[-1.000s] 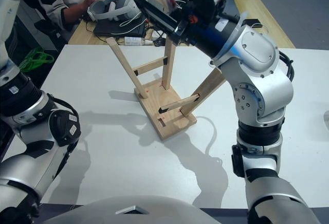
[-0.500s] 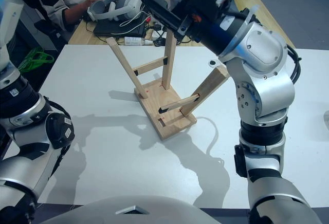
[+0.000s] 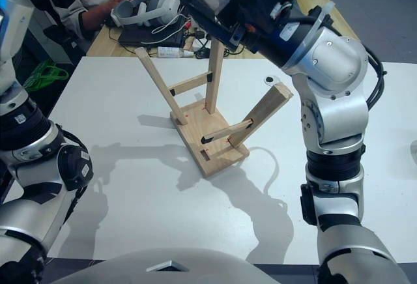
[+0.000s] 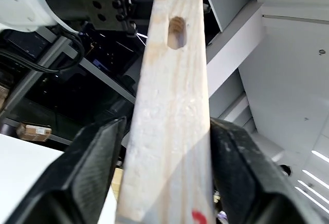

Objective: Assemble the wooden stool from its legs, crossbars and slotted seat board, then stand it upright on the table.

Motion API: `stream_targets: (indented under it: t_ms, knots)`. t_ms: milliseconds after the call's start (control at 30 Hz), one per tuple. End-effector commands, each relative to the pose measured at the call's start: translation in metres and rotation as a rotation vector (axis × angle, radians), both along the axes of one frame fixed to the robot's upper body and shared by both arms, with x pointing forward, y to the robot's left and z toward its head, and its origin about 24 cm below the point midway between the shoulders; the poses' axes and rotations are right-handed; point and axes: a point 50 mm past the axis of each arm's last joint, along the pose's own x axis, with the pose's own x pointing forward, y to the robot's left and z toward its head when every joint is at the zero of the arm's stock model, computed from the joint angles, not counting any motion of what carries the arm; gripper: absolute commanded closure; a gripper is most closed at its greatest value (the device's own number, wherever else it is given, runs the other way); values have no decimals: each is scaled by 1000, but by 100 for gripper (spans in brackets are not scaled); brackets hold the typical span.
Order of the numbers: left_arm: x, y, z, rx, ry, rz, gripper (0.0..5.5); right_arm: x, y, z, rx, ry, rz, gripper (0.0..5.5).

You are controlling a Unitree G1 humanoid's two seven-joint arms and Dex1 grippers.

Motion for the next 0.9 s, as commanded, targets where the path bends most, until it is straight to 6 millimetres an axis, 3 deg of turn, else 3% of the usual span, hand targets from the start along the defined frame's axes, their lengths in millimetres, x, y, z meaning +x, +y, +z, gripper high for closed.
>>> stream_targets:
  t_ms: [33,133,233,333,400,533,633,733,900]
  knots:
    - [4,7,-1,10,11,55,449,4,-17,17,53,-3,-12,200]
    - [6,26,6,-3,-2,141,449,21,-60,47,284,7,-165,148]
    - [5,43,6,52,-8,221,449,30,-105,59,408,21,-294,126]
    - [-6,54,-7,180,-34,219,449,34,-150,61,553,31,-418,126]
    - [-9,56,-27,308,-16,210,449,38,-165,51,611,59,-481,126]
    - [-4,50,-93,679,94,219,449,48,-161,6,623,192,-508,126]
    - [3,46,-125,819,121,239,449,48,-142,-26,573,293,-475,126]
    - [8,43,-137,871,107,247,449,42,-126,-61,531,420,-441,126]
    - [2,35,-130,801,51,170,449,33,-114,-101,514,560,-444,126]
